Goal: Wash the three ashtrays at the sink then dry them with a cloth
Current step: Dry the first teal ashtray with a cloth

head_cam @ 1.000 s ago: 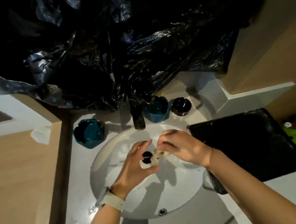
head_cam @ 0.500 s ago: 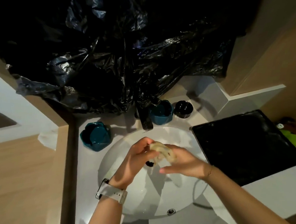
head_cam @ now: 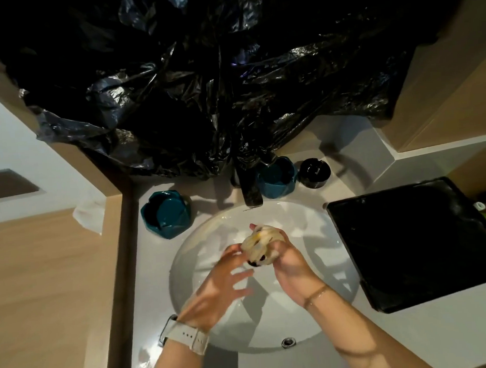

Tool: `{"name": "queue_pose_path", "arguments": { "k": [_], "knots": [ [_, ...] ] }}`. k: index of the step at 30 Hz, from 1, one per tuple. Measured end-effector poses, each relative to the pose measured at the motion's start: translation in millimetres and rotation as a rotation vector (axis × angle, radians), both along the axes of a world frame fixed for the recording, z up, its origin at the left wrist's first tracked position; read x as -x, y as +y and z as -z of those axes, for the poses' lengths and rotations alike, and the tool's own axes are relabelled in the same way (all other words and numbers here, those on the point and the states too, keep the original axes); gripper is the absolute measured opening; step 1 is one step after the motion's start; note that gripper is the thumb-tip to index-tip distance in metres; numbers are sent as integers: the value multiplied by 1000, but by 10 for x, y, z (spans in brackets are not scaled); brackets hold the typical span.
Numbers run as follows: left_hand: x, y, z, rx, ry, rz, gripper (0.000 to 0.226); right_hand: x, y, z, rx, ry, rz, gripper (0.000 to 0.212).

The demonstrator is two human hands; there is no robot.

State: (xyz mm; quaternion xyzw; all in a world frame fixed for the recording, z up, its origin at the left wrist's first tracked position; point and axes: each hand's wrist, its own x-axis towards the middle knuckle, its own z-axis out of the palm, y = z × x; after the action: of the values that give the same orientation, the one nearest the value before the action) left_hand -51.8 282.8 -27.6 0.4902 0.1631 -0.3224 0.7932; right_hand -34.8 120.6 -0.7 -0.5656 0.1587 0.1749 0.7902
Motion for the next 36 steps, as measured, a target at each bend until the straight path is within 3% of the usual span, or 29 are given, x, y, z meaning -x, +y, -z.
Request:
{"name": "queue_pose_path", "arguments": {
  "k": [3,5,7,9,10,12,13,14,16,18,19,22,24,26,28,30,33,34,36],
  "knots": [
    [-49,-269,-115,263,280,-184,44,52,95,50,280,63,-175,44],
    [-84,-375,-139,258,273,-354,36,88,53,48,647,-40,-290,37],
    [-122,-390,-76,144,195,-445,16,137,-45,88,748,-234,-385,56],
    [-164,-374,-24,77,178,-466,8,164,-146,118,743,-285,-519,79],
    [-184,-393,-41,86,164,-447,8,159,-146,125,870,-307,-596,85],
    [-193,-483,-106,93,134,-376,9,146,-86,264,1317,-395,-634,92],
    [-188,-543,-125,59,123,-351,13,124,-45,330,1479,-404,-608,81],
    [-187,-605,-142,12,114,-351,17,86,-14,360,1598,-416,-584,56],
    [-210,-671,-139,-80,89,-419,23,-1,26,386,1685,-474,-594,27],
    [-260,-658,-88,-104,89,-481,20,-70,28,320,1533,-387,-678,14],
    [-291,-635,-73,-90,90,-489,17,-113,16,280,1363,-261,-721,17],
    [-355,-565,-31,-25,21,-396,16,-287,-90,185,582,194,-739,11],
    [-391,-527,37,-4,-41,-281,15,-397,-198,211,220,381,-842,19],
    [-416,-510,123,-25,-55,-208,14,-484,-293,254,35,502,-948,23],
    [-420,-527,196,-42,-50,-199,11,-514,-313,264,87,521,-979,30],
    [-417,-519,218,-35,-59,-194,10,-516,-277,235,449,346,-1014,29],
    [-418,-336,164,-55,-2,18,33,-538,-315,108,1295,-281,-1151,10],
    [-430,-246,128,-68,35,123,38,-550,-366,58,1437,-476,-1189,14],
    [-495,-87,61,-74,75,297,35,-603,-507,-14,1465,-716,-1222,16]
  ]
}}
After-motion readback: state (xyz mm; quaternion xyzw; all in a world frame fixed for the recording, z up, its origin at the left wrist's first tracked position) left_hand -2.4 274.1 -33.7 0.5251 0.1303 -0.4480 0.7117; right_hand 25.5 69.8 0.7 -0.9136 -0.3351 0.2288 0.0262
